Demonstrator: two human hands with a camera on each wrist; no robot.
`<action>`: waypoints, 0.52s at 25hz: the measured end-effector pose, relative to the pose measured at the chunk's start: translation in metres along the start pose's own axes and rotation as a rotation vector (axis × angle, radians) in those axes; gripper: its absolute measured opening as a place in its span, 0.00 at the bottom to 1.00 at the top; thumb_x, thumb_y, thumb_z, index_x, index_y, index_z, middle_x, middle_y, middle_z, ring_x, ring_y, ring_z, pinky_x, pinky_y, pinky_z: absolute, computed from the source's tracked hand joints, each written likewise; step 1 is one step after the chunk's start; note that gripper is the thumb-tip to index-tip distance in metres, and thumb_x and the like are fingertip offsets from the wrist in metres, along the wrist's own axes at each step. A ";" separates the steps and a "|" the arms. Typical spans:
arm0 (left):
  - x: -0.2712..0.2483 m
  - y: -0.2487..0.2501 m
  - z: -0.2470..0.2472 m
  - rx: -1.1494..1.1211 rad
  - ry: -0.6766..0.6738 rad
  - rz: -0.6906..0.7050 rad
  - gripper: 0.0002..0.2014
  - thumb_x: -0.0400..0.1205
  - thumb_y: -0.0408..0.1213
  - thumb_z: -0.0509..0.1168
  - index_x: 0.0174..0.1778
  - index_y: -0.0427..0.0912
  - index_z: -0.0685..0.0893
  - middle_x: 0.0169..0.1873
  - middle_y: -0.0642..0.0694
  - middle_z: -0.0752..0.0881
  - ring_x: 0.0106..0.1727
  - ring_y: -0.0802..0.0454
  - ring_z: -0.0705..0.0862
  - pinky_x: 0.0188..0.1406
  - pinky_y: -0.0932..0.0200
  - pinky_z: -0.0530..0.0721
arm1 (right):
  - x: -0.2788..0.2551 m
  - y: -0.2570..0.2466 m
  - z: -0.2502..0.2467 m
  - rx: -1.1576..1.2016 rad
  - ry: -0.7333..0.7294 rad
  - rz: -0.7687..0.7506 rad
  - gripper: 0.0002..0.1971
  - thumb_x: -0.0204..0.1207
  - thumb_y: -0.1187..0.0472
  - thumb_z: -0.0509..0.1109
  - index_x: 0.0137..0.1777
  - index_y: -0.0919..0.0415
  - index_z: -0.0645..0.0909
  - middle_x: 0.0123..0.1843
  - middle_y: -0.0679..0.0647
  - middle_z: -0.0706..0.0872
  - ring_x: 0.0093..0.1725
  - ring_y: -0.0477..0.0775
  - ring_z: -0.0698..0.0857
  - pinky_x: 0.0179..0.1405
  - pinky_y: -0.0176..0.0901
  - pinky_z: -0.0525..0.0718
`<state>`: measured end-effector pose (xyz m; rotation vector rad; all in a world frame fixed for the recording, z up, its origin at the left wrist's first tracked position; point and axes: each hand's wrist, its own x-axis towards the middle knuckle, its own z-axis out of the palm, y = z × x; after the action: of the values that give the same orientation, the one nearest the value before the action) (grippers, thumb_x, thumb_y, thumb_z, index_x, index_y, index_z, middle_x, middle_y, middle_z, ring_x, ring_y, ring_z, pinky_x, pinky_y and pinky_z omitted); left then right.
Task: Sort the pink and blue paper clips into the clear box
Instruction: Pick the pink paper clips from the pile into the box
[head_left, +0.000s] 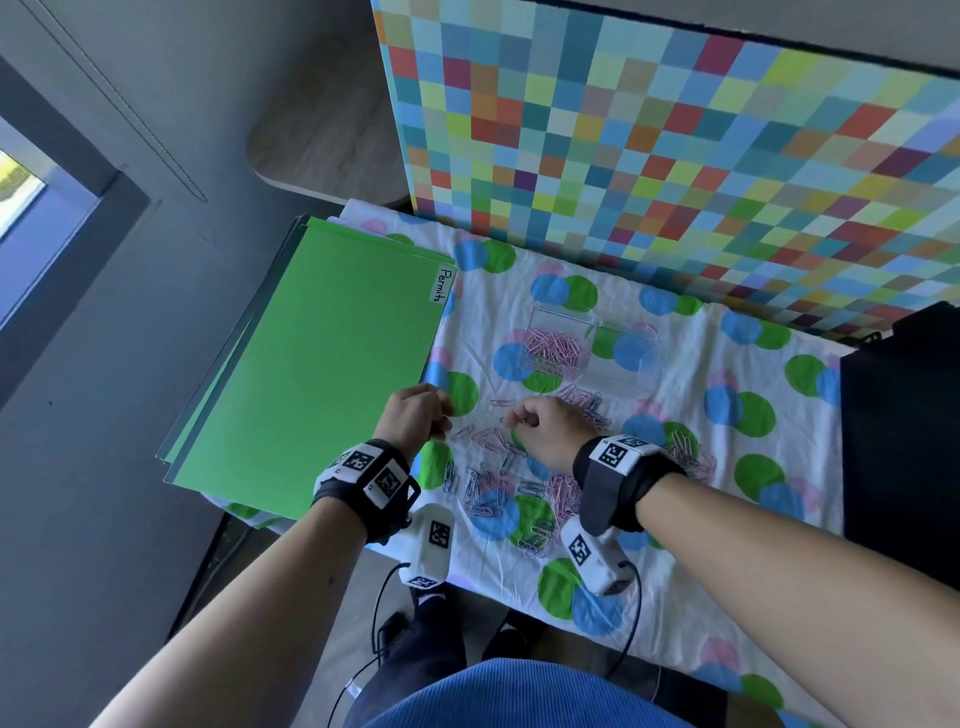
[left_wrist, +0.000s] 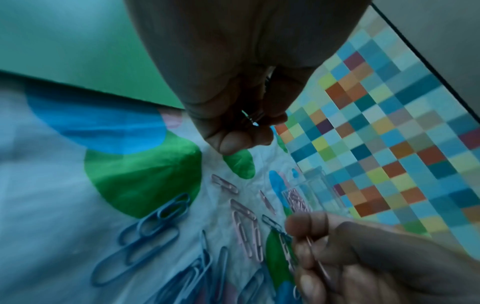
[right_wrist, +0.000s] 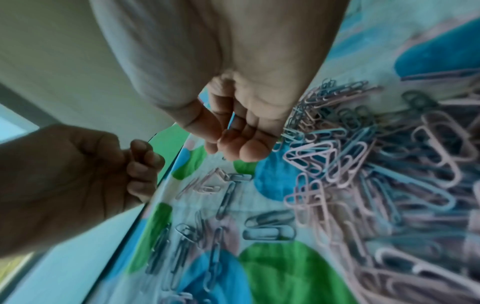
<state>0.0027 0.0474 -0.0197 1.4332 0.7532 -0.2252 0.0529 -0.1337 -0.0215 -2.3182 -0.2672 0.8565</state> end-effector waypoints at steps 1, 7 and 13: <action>0.000 -0.001 0.000 -0.047 0.006 -0.012 0.14 0.72 0.19 0.49 0.28 0.37 0.75 0.26 0.41 0.76 0.26 0.48 0.71 0.25 0.58 0.72 | 0.003 -0.002 0.001 0.072 -0.014 0.047 0.08 0.76 0.63 0.64 0.44 0.66 0.84 0.28 0.49 0.78 0.29 0.49 0.76 0.30 0.37 0.74; 0.004 -0.007 0.005 0.847 -0.036 0.239 0.07 0.79 0.42 0.62 0.41 0.41 0.78 0.32 0.48 0.80 0.31 0.49 0.79 0.29 0.60 0.77 | 0.008 -0.006 0.005 -0.023 0.003 0.054 0.06 0.75 0.59 0.67 0.40 0.60 0.81 0.35 0.50 0.82 0.36 0.53 0.80 0.36 0.40 0.75; 0.002 -0.019 0.011 1.280 -0.048 0.386 0.06 0.83 0.40 0.61 0.53 0.45 0.79 0.50 0.47 0.84 0.44 0.49 0.82 0.40 0.56 0.82 | 0.007 -0.004 0.019 -0.352 -0.001 -0.101 0.04 0.75 0.60 0.68 0.46 0.60 0.79 0.45 0.56 0.86 0.45 0.58 0.85 0.42 0.45 0.83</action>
<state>-0.0027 0.0343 -0.0365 2.7244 0.2092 -0.4797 0.0460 -0.1182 -0.0338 -2.5991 -0.5704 0.8124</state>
